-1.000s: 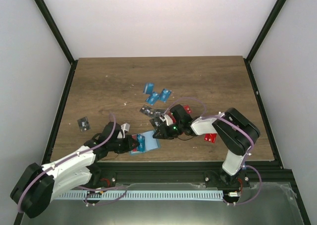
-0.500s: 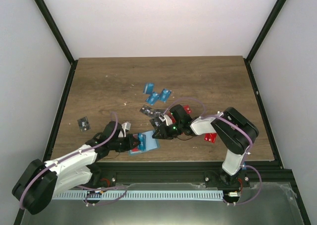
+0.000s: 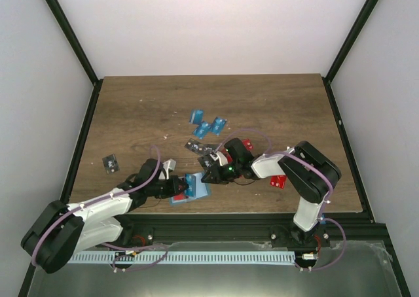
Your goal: Put the credit cards into the card holder
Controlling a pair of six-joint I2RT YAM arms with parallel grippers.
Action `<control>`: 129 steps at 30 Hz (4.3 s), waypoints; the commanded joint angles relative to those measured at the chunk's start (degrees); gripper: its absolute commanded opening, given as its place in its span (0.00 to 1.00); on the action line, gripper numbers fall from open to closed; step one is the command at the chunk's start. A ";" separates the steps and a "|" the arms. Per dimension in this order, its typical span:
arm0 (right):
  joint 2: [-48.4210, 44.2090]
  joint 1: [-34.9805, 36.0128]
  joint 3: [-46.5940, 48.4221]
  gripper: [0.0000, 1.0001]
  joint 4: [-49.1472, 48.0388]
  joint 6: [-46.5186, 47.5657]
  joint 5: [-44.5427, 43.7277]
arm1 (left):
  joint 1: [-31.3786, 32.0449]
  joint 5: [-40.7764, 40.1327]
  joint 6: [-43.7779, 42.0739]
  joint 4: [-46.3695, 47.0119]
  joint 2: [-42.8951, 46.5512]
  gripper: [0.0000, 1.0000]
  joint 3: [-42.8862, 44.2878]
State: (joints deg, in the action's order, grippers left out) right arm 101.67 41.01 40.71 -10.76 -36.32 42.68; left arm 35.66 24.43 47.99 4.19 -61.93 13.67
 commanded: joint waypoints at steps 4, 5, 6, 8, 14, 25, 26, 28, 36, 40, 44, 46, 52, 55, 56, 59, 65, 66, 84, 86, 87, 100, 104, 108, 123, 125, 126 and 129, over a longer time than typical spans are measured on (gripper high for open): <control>2.13 0.47 -0.83 0.29 2.05 -4.25 -3.61 | 0.11 -0.24 2.47 3.64 0.49 0.04 -2.83; 2.13 0.45 -1.07 0.28 1.76 -5.04 -3.88 | 0.23 -0.25 2.85 4.11 0.64 0.04 -3.31; 1.97 0.47 -1.38 0.26 1.42 -5.87 -4.14 | 0.35 -0.40 3.42 4.52 0.79 0.04 -3.69; 1.66 0.47 -2.08 0.24 0.84 -7.33 -4.98 | 0.69 -0.94 4.28 5.17 1.13 0.04 -4.43; 0.78 0.47 -4.71 0.17 -1.14 -11.09 -6.90 | 1.34 -3.13 6.86 4.83 2.13 0.04 -5.49; -0.07 0.50 -6.75 0.09 -1.89 -13.33 -8.83 | 3.69 -6.32 11.44 6.53 1.94 0.04 -7.00; -0.07 0.55 -7.01 0.09 -2.01 -13.41 -8.90 | 4.02 -6.58 11.71 6.90 1.72 0.04 -7.14; 0.04 0.56 -7.40 0.09 -2.16 -13.51 -8.93 | 4.66 -7.11 12.33 7.76 1.06 0.04 -7.31; 0.59 0.64 -8.32 0.03 -3.51 -14.30 -8.51 | 7.35 -9.49 15.45 12.73 -3.53 0.04 -7.76; 1.34 0.71 -8.79 0.01 -4.29 -14.55 -8.31 | 9.34 -11.23 17.25 15.08 -5.57 0.04 -7.75; 1.94 0.73 -8.64 0.01 -4.61 -14.44 -8.01 | 10.99 -12.98 18.93 16.10 -7.21 0.04 -7.19; 2.05 0.72 -8.71 0.01 -4.77 -14.44 -7.93 | 11.75 -14.22 19.92 16.10 -7.56 0.04 -7.27; 2.09 0.66 -9.00 0.01 -5.05 -14.40 -7.87 | 14.08 -17.83 22.61 15.95 -7.92 0.13 -7.30; 1.92 0.69 -9.31 0.01 -5.04 -14.29 -8.10 | 15.50 -19.30 23.71 16.04 -8.18 0.21 -6.94; 1.92 0.72 -9.36 0.01 -5.05 -14.24 -8.12 | 16.01 -19.42 23.94 16.07 -8.36 0.22 -6.71; 1.80 0.71 -9.59 0.01 -5.22 -14.28 -7.97 | 17.41 -19.54 23.47 14.79 -8.40 0.27 -6.04; 1.26 0.74 -10.12 0.01 -5.39 -14.21 -8.00 | 20.02 -21.82 19.37 1.47 -8.02 0.47 1.15; 1.00 0.67 -10.12 0.01 -5.29 -14.20 -8.09 | 20.13 -21.86 18.93 -0.14 -7.95 0.50 1.56; -0.20 0.72 -10.06 0.01 -3.95 -13.28 -8.65 | 20.15 -23.86 9.78 -18.83 -6.13 0.80 10.50; -0.18 0.69 -9.95 0.01 -3.60 -13.09 -8.83 | 20.14 -23.69 8.46 -19.49 -7.70 0.80 11.96; -0.16 0.72 -9.92 0.01 -3.58 -13.06 -8.76 | 20.12 -23.82 7.77 -20.14 -8.62 0.80 12.70; -0.37 1.17 -10.32 0.01 -4.71 -13.29 -7.34 | 20.94 -28.04 2.46 -28.85 -14.96 0.87 19.98; -0.85 1.26 -10.39 0.01 -4.29 -12.94 -7.54 | 22.72 -30.63 3.61 -31.27 -18.07 0.89 23.17; -1.44 1.26 -10.66 0.01 -4.44 -12.85 -7.36 | 26.09 -33.41 5.66 -34.29 -23.44 0.89 27.59; -8.53 1.25 -13.68 0.01 -1.87 -12.40 -9.02 | 30.51 -36.36 5.26 -37.38 -25.30 0.96 36.51; -10.46 1.26 -14.48 0.02 -1.57 -12.15 -9.40 | 30.04 -35.51 3.91 -37.87 -21.54 1.00 35.98; -11.69 1.26 -15.11 0.04 -1.69 -12.12 -9.57 | 29.70 -34.94 3.31 -38.09 -19.73 1.00 35.46; -16.42 1.26 -16.93 0.09 -1.07 -12.11 -10.61 | 28.40 -36.01 2.83 -41.17 -14.42 1.00 33.88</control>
State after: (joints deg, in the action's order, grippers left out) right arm 90.28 41.78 25.85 -15.03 -49.47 34.94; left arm 65.34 -11.27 52.42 -33.47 -81.62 49.28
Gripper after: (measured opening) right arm 0.063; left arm 0.999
